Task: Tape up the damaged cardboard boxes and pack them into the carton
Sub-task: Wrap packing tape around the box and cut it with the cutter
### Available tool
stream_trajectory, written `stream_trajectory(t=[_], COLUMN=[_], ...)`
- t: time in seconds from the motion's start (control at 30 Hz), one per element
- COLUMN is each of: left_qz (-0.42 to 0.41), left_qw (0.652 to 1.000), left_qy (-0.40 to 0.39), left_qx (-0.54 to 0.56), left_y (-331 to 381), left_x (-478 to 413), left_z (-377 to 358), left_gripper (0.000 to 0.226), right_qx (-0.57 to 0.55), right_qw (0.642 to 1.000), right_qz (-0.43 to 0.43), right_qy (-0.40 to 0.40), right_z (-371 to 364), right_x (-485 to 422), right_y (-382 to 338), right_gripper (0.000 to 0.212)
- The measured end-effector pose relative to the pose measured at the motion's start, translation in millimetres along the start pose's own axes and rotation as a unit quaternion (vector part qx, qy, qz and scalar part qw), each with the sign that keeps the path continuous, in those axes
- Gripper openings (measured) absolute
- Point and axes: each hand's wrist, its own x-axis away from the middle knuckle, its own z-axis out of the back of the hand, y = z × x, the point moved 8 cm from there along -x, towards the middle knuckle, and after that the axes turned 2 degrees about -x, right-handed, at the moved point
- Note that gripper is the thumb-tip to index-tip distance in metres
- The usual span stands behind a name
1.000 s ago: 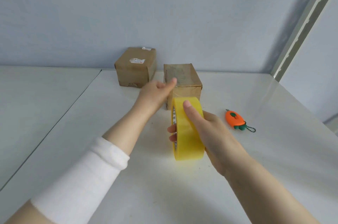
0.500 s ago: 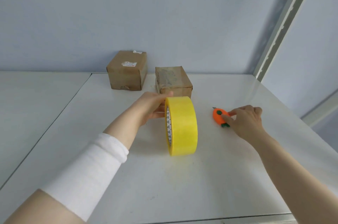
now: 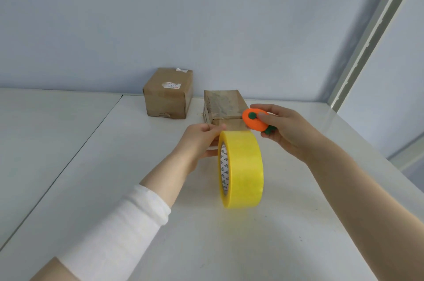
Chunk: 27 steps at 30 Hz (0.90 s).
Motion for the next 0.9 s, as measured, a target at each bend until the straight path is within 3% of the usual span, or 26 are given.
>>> stream_trajectory(t=[0.07,0.13,0.23,0.37,0.7,0.9], left_qz=[0.002,0.003,0.007,0.009,0.007,0.001], left_qw=[1.0,1.0,1.0,1.0,1.0,1.0], left_qy=[0.001,0.002,0.005,0.011,0.013,0.018], left_qx=[0.005,0.01,0.016,0.016,0.015,0.011], left_y=[-2,-3,-5,-6,-9,-8], left_x=[-1,-2,-3,-4,-7,-9], left_z=[0,0,0,0,0,-1], left_gripper=[0.021,0.02,0.023,0.023,0.012,0.014], right_qx=[0.006,0.084,0.213,0.315,0.362,0.408], right_qw=[1.0,0.996,0.969,0.931,0.907,0.875], right_qz=[-0.007,0.021,0.118,0.178,0.215,0.259], right_qy=[-0.005,0.005,0.05,0.035,-0.003,-0.021], right_z=[-4,-6,-12,-29,-38,-47], right_x=[-5,-8,-10,-12,-15,-14], right_y=[0,-5,-22,-32,-32,-34], right_gripper=[0.013,0.016,0.022,0.025,0.035,0.02])
